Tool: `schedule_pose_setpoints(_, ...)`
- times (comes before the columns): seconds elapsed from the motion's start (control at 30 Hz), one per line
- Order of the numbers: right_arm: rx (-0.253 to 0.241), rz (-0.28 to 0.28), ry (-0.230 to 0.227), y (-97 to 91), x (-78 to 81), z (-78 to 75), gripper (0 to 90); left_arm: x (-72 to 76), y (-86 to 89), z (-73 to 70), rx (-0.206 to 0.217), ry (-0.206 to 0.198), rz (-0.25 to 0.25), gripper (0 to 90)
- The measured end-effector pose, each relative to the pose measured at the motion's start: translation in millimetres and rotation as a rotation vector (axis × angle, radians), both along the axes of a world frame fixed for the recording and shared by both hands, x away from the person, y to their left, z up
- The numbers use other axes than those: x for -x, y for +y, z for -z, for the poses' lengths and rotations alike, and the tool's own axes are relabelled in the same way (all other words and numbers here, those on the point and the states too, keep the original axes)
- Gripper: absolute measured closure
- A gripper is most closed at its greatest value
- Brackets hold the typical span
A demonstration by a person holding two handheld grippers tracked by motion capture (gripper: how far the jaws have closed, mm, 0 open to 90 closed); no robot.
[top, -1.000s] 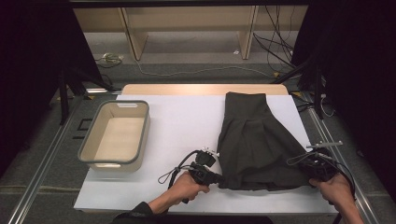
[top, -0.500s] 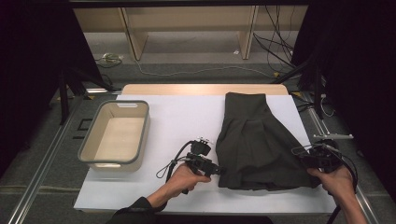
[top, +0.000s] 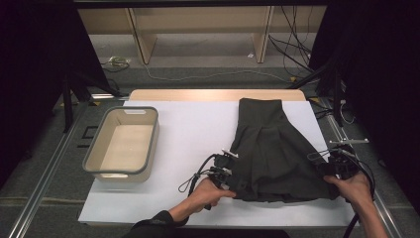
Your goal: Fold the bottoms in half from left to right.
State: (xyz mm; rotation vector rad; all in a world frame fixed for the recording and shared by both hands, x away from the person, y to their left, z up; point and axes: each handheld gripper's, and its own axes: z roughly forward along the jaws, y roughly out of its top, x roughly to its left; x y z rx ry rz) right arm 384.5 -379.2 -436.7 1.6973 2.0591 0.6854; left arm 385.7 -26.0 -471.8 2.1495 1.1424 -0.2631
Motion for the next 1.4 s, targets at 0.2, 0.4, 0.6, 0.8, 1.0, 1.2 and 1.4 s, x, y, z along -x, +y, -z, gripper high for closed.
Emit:
schedule_pose_setpoints(0.2, -0.011, -0.001, 0.033, -2.9, -6.0, 8.9, 27.8, 3.9, -12.7, 3.5, -0.005, 0.007, 0.007, 22.1)
schedule_pose_setpoints(0.4, -0.029, -0.016, 0.064, -7.2, -14.6, 15.6, 21.8, 4.9, -10.1, 6.8, 0.017, 0.006, -0.001, 54.0)
schedule_pose_setpoints(0.6, -0.041, -0.019, 0.112, -10.5, -22.1, 23.9, 17.2, 7.0, -5.9, 5.6, 0.048, -0.024, -0.008, 81.8)
schedule_pose_setpoints(0.8, -0.055, -0.023, 0.142, -12.4, -24.5, 29.9, 17.4, 7.5, -1.3, -1.8, 0.055, -0.042, 0.010, 84.1)
schedule_pose_setpoints(1.0, -0.064, -0.018, 0.165, -9.8, -22.5, 27.8, 32.1, 8.3, 2.7, -8.2, 0.067, -0.052, 0.013, 84.4)
schedule_pose_setpoints(1.2, -0.181, -0.039, 0.216, -3.5, -11.7, 24.5, 73.1, 10.0, 12.8, -14.3, 0.073, -0.073, 0.031, 84.9)
schedule_pose_setpoints(1.4, -0.185, -0.078, 0.245, 17.6, 8.6, 20.7, 77.8, 12.2, 34.2, -19.6, 0.054, -0.077, 0.065, 85.0)
